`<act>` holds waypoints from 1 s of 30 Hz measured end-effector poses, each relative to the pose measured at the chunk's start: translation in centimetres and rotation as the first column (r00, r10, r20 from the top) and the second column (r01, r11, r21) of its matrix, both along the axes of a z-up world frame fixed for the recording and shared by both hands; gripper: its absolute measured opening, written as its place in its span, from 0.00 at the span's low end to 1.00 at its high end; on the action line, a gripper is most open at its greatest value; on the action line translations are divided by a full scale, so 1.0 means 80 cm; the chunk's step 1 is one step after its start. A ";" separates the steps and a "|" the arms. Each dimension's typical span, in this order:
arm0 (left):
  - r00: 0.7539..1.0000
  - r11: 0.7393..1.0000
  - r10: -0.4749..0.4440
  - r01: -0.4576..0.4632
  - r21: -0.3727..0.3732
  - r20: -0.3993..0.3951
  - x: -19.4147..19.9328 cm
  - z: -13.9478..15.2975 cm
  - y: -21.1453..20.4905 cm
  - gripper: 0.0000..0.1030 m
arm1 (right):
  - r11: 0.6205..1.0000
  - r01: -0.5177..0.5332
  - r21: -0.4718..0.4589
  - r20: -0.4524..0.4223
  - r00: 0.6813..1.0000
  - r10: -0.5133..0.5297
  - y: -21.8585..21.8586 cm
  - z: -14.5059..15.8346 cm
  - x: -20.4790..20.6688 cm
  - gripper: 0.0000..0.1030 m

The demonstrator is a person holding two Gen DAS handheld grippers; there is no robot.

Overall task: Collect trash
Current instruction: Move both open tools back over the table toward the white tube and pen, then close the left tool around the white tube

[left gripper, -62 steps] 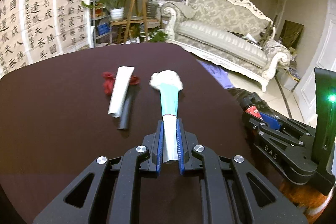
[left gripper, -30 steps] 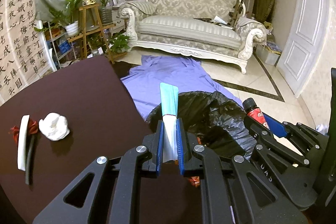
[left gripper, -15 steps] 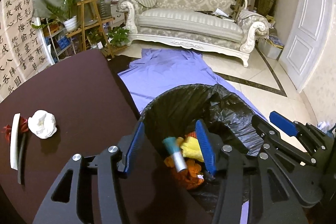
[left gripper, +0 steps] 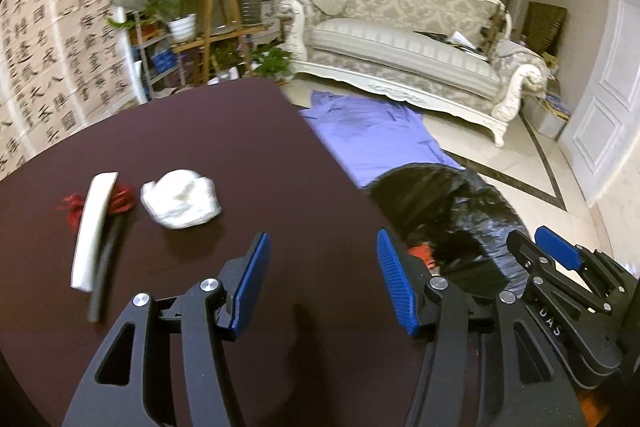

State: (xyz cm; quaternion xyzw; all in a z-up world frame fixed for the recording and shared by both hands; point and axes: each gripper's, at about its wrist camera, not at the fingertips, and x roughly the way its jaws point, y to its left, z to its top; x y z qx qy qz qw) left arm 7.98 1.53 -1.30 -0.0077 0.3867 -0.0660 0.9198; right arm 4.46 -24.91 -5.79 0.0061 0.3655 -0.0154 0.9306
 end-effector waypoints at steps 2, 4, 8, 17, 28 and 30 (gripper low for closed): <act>1.000 1.000 0.025 -0.025 0.007 0.003 -0.006 0.000 0.016 0.53 | 0.999 -0.035 0.002 0.000 0.999 0.035 0.020 0.002 -0.004 0.35; 0.999 0.999 0.049 -0.049 0.010 0.003 -0.010 0.000 0.031 0.53 | 0.998 -0.068 0.000 -0.002 0.998 0.068 0.038 0.003 -0.006 0.35; 0.993 0.993 0.114 -0.114 0.004 -0.004 -0.020 0.001 0.072 0.53 | 0.992 -0.127 -0.004 -0.002 0.992 0.127 0.072 0.007 -0.009 0.35; 0.975 0.975 0.221 -0.222 -0.009 -0.017 -0.033 -0.002 0.139 0.53 | 0.967 -0.253 -0.009 -0.012 0.967 0.253 0.142 0.016 -0.011 0.36; 0.960 0.959 0.277 -0.279 -0.040 -0.047 -0.014 -0.008 0.185 0.51 | 0.944 -0.330 -0.009 -0.041 0.943 0.330 0.193 0.016 0.004 0.36; 0.961 0.962 0.269 -0.272 -0.039 -0.055 -0.011 -0.010 0.187 0.49 | 0.942 -0.336 -0.009 -0.044 0.941 0.336 0.198 0.015 0.005 0.36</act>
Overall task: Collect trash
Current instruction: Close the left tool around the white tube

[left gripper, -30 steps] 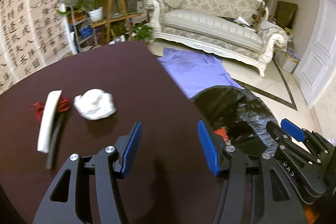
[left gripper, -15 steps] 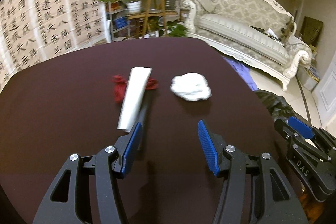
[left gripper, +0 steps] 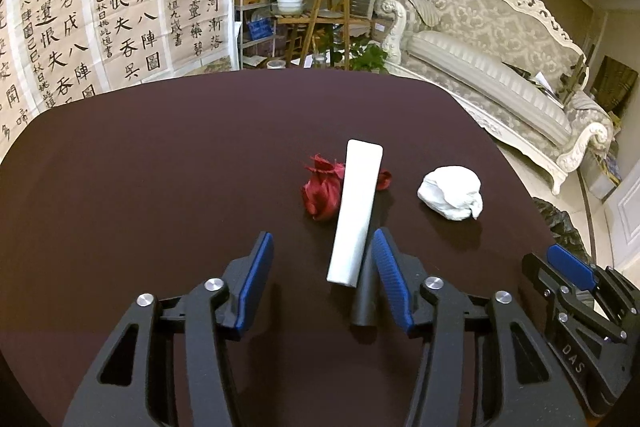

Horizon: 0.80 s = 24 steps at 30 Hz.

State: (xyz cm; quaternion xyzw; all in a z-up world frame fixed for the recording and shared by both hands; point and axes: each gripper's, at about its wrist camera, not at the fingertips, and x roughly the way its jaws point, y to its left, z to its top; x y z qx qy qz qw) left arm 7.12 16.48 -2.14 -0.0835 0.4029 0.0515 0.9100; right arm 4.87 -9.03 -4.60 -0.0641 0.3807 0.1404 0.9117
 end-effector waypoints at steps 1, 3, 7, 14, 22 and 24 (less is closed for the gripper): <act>1.000 1.000 -0.004 0.004 -0.002 -0.002 0.002 0.000 0.001 0.48 | 1.000 -0.003 0.000 -0.002 1.000 0.003 0.003 0.000 0.001 0.36; 1.000 1.000 -0.015 0.015 -0.006 -0.009 0.005 -0.002 0.002 0.46 | 1.000 -0.009 -0.002 -0.007 1.000 0.009 0.007 -0.001 0.004 0.36; 0.998 0.998 -0.050 0.049 -0.026 -0.030 0.010 -0.008 -0.001 0.38 | 1.000 -0.017 -0.006 -0.011 1.000 0.017 0.014 -0.001 0.005 0.36; 0.996 0.996 -0.087 0.086 -0.032 -0.025 0.009 -0.009 -0.004 0.17 | 1.000 -0.022 -0.012 -0.017 1.000 0.022 0.016 -0.002 0.007 0.36; 0.995 0.994 -0.098 0.099 -0.039 0.011 -0.007 -0.001 -0.009 0.15 | 1.000 -0.024 -0.014 -0.017 1.000 0.023 0.016 -0.002 0.007 0.36; 0.995 0.995 -0.094 0.095 -0.043 0.016 -0.013 0.001 -0.006 0.15 | 1.000 -0.026 -0.016 -0.015 1.000 0.026 0.015 -0.003 0.006 0.36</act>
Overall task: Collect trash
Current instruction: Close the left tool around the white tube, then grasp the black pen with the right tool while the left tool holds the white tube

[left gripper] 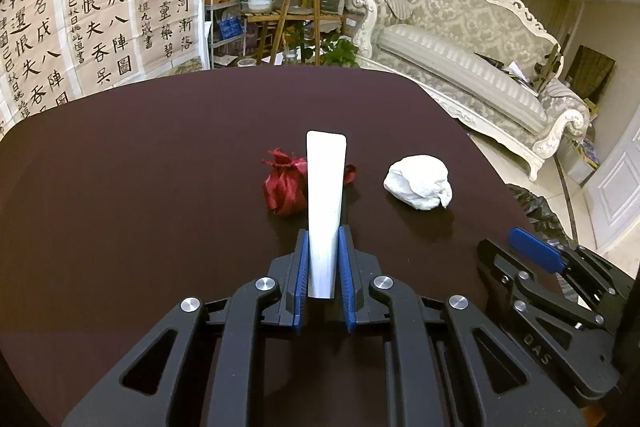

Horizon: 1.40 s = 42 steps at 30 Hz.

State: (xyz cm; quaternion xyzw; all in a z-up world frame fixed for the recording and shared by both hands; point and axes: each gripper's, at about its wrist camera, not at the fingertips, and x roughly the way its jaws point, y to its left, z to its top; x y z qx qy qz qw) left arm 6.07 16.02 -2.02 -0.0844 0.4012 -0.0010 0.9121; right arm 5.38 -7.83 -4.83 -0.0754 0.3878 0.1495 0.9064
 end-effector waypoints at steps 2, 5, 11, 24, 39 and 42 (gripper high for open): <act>1.000 1.000 0.006 -0.006 -0.007 0.003 -0.006 0.002 0.005 0.15 | 1.000 -0.004 -0.002 0.000 1.000 0.004 0.001 -0.001 -0.001 0.36; 1.000 1.000 0.018 -0.018 -0.005 0.013 -0.017 0.007 0.011 0.15 | 1.000 -0.013 -0.004 0.001 1.000 0.013 0.005 -0.003 -0.006 0.36; 0.998 0.998 0.064 -0.064 0.008 0.016 -0.038 0.008 0.034 0.15 | 0.999 -0.050 -0.009 -0.001 0.999 0.050 0.030 -0.005 -0.018 0.36; 0.977 0.978 0.208 -0.207 0.038 -0.037 -0.061 -0.008 0.106 0.15 | 0.992 -0.123 -0.016 -0.010 0.992 0.122 0.097 -0.005 -0.022 0.36; 0.971 0.973 0.230 -0.229 0.025 -0.057 -0.063 -0.015 0.120 0.15 | 0.994 -0.111 0.005 -0.010 0.994 0.111 0.120 0.000 -0.016 0.46; 0.972 0.973 0.229 -0.228 0.027 -0.054 -0.063 -0.015 0.121 0.15 | 0.993 -0.115 0.015 -0.017 0.993 0.115 0.122 0.001 -0.014 0.46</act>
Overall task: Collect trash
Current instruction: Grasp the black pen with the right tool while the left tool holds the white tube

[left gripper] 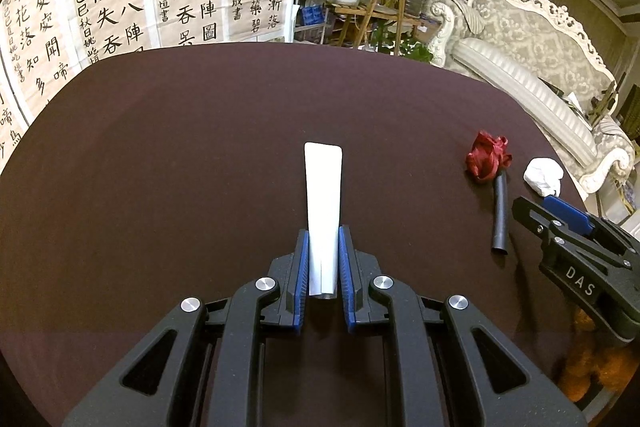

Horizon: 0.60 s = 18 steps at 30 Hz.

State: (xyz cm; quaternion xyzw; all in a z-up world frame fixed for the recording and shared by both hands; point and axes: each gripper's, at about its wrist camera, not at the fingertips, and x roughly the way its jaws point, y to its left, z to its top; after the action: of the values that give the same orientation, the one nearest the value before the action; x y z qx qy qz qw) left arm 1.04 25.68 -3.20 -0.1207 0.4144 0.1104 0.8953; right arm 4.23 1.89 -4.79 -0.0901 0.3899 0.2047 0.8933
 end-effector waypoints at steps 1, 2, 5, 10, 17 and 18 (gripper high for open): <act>1.000 1.000 -0.001 0.001 0.000 0.001 0.001 0.000 0.000 0.15 | 1.000 -0.002 -0.001 0.000 1.000 0.002 0.005 0.001 0.001 0.46; 1.000 1.000 -0.001 0.001 -0.002 0.001 0.002 0.000 0.001 0.15 | 1.000 -0.006 0.000 -0.001 1.000 0.006 0.008 0.001 0.001 0.46; 1.000 1.000 0.000 0.000 -0.001 0.002 0.002 0.000 0.001 0.15 | 1.000 -0.020 0.003 -0.005 1.000 0.020 0.019 0.000 0.003 0.46; 1.000 1.000 -0.001 0.001 -0.005 0.001 0.002 0.000 0.003 0.15 | 0.999 -0.031 -0.021 -0.036 0.999 0.030 0.026 -0.009 0.008 0.46; 1.000 1.000 -0.001 0.002 -0.014 0.006 0.004 0.003 0.008 0.15 | 0.999 -0.006 -0.047 -0.038 0.999 0.005 0.005 -0.011 0.005 0.45; 1.000 1.000 -0.001 0.001 -0.014 0.006 0.003 0.002 0.007 0.15 | 0.999 -0.009 -0.049 -0.036 0.999 0.008 0.005 -0.011 0.004 0.44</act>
State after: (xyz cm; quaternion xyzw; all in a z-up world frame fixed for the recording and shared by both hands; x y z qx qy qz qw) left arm 1.30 26.26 -3.04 -0.1273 0.4127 0.1066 0.8956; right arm 4.56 2.28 -5.67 -0.1100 0.4103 0.2004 0.8828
